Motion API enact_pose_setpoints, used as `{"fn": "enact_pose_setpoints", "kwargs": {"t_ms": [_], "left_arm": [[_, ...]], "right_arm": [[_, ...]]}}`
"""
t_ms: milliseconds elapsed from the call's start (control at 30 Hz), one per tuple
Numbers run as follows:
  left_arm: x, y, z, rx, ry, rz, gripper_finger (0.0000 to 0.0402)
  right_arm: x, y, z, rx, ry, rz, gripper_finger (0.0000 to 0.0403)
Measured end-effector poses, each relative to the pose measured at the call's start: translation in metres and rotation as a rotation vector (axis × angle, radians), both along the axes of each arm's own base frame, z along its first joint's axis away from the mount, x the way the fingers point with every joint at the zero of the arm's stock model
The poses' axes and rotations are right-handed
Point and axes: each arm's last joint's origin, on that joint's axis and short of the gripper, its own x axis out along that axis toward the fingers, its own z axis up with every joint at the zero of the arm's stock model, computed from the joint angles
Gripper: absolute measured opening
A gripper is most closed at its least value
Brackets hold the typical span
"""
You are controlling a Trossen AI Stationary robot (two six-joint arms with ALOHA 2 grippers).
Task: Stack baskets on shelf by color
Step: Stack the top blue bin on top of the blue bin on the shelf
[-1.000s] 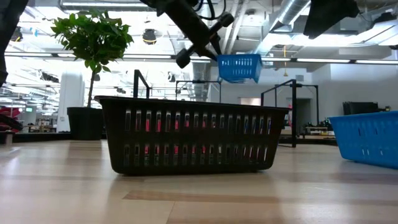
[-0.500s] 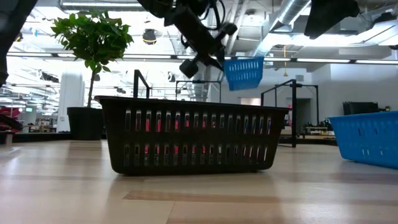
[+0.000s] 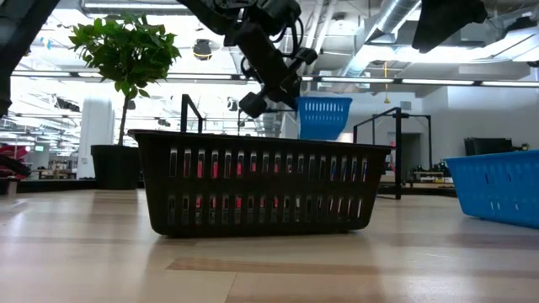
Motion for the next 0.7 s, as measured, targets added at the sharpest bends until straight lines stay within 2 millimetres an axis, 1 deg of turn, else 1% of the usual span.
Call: {"fn": "enact_pose_setpoints", "kwargs": {"t_ms": [200,267,367,700], "left_arm": [[0.003,0.001,-0.008,-0.014,0.003,0.011,0.0007],[0.009,0.000,-0.012,-0.018,-0.027,0.014,0.0007],[0.014,0.001,-0.021,-0.019,-0.028,-0.014,0.0007],[0.014,0.001,-0.022,-0.012,-0.017,-0.015,0.0007]], "right_arm": [[0.000,0.000,0.000,-0.001,0.003,0.000,0.0161],[0.000,0.000,0.000,-0.001,0.003,0.000,0.0161],[0.000,0.000,0.000,-0.002,0.006,0.000,0.0161],[0.000,0.000,0.000,-0.001,0.007,0.001,0.0161]]}}
